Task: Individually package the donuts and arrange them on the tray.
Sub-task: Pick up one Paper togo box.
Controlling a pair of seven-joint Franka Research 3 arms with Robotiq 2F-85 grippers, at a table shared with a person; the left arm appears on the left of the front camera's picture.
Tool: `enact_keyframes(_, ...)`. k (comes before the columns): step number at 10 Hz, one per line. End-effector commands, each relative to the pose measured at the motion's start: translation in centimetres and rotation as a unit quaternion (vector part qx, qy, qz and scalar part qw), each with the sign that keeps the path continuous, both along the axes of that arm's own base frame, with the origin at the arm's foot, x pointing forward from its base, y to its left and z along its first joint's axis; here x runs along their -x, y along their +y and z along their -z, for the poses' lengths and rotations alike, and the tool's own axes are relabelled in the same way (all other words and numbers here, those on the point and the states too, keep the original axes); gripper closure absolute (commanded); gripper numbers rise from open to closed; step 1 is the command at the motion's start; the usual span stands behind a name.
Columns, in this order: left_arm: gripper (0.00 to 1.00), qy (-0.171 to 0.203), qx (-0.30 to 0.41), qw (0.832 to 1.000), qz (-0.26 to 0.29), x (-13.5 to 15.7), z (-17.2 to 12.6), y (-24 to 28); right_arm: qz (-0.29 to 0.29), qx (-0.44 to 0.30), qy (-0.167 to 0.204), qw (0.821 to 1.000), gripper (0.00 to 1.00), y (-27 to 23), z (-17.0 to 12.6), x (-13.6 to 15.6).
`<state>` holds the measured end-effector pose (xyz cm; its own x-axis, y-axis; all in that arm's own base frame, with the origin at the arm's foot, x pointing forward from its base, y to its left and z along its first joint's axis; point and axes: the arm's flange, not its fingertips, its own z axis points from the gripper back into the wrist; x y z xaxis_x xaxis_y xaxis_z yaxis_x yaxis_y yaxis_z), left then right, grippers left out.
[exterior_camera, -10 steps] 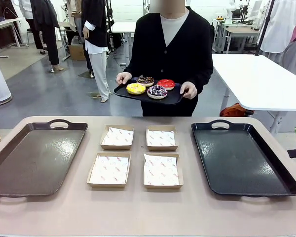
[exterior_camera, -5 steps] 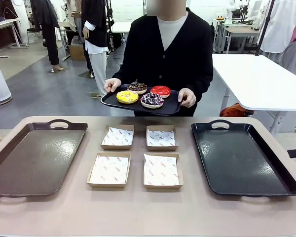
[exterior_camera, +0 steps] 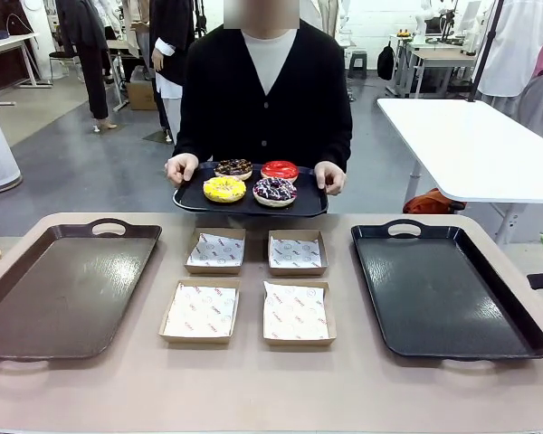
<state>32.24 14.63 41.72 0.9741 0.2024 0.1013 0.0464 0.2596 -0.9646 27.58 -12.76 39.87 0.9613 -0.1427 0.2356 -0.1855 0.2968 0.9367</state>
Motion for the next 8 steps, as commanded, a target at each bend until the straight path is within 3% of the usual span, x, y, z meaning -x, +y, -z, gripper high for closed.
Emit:
enact_keyframes(1, 0.00, -0.003, 0.008, 1.000, -0.001, -0.02, -0.12, -0.04, 0.000, -0.003, -0.003, 1.000, 0.00, -0.04, 0.01, -0.03)
enact_keyframes(8, 0.00, -0.003, 0.008, 1.000, -0.001, -0.02, -0.12, -0.04, 0.000, -0.003, -0.003, 1.000, 0.00, -0.04, 0.01, -0.03)
